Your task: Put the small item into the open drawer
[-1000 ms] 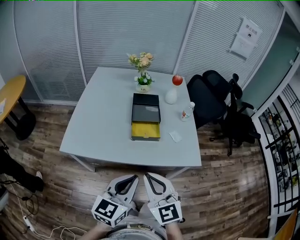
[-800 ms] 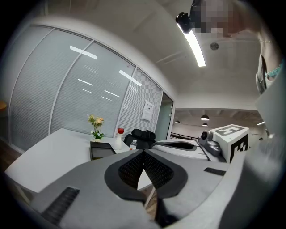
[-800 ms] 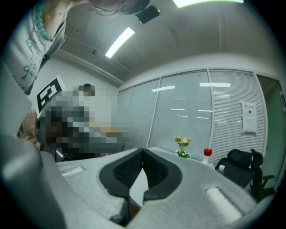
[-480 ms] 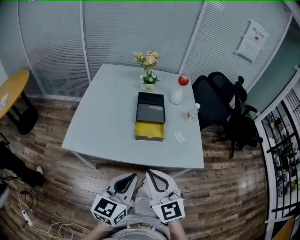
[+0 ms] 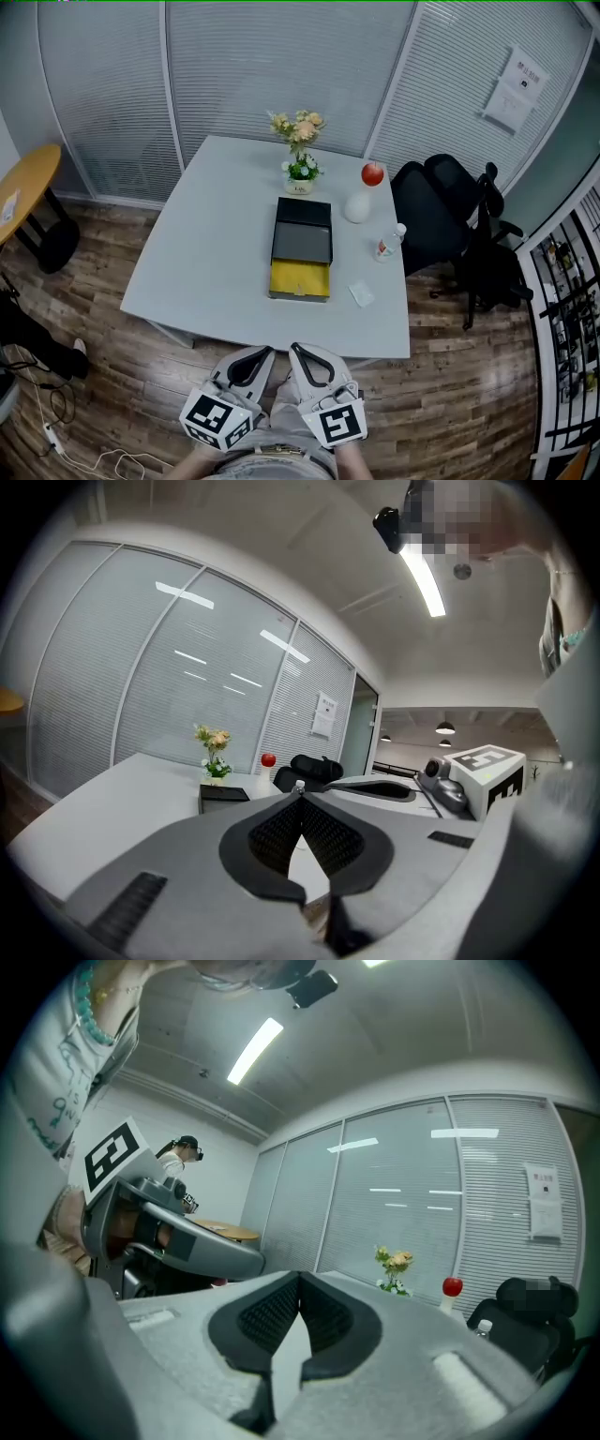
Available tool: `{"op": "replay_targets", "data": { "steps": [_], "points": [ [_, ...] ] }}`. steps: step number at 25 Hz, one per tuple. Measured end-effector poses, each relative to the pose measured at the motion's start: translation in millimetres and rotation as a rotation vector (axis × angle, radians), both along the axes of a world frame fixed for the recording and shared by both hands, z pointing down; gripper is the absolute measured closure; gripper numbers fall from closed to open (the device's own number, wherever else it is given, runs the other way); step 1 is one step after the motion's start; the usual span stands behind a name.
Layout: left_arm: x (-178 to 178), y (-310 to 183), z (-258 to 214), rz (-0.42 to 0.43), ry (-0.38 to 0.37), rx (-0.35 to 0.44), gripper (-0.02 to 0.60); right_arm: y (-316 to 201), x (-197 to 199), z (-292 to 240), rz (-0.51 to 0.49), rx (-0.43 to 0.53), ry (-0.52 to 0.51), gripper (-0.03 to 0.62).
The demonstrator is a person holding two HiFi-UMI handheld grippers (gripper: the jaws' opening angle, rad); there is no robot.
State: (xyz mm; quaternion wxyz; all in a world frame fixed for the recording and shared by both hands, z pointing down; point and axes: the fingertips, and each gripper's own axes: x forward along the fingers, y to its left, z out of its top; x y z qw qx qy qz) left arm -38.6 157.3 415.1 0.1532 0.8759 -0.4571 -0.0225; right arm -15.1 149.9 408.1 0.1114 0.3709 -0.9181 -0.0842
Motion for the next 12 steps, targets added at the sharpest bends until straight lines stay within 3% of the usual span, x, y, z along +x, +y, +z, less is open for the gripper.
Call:
{"op": "replay_targets", "data": {
  "steps": [12],
  "points": [
    [33.8,-125.6,-12.8,0.017,-0.003,-0.001,0.584,-121.9,24.3,-17.6,-0.028,0.021,-0.008,0.591]
  ]
}}
